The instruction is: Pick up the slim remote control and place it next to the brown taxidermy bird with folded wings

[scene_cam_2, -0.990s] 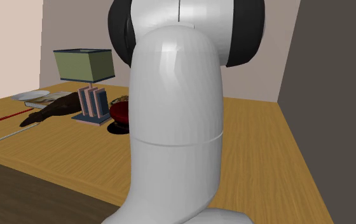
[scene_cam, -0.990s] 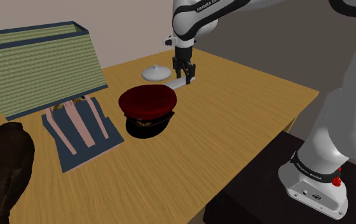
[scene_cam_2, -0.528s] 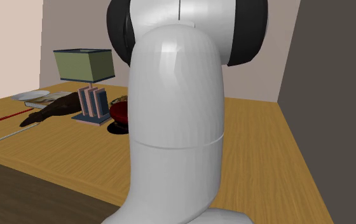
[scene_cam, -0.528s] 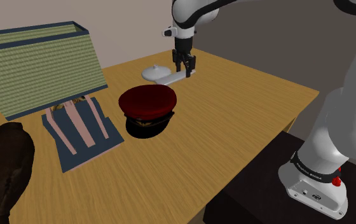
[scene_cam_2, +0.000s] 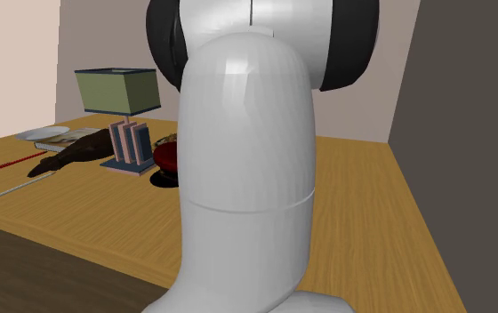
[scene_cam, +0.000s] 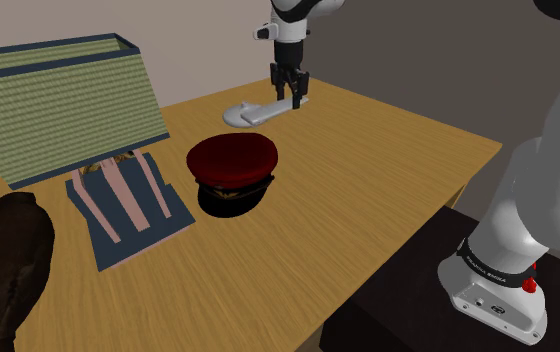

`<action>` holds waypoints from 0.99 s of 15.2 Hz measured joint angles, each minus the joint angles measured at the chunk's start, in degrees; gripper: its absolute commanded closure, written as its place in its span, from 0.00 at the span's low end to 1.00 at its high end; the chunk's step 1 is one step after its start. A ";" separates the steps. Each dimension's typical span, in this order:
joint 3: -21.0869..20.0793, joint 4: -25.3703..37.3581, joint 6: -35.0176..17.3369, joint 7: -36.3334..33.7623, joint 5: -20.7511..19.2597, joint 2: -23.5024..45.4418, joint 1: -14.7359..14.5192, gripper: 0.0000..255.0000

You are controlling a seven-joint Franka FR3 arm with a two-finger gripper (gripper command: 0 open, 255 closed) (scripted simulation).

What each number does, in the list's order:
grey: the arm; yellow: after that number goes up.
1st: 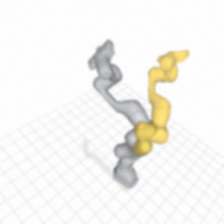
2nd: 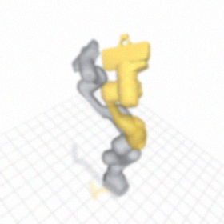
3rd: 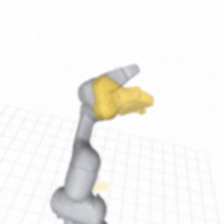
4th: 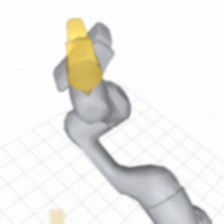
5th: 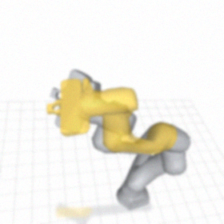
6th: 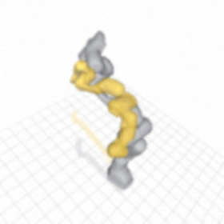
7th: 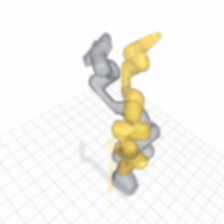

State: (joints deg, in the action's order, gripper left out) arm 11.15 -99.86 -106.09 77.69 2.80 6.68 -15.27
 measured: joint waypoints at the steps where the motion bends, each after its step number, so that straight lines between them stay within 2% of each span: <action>1: -0.01 0.52 0.68 -0.07 -0.04 -0.17 -0.02 1.00; 15: 0.12 11.97 11.58 -0.25 0.00 0.39 0.19 1.00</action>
State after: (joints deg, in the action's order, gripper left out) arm 11.27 -87.89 -94.51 77.44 2.80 7.07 -15.08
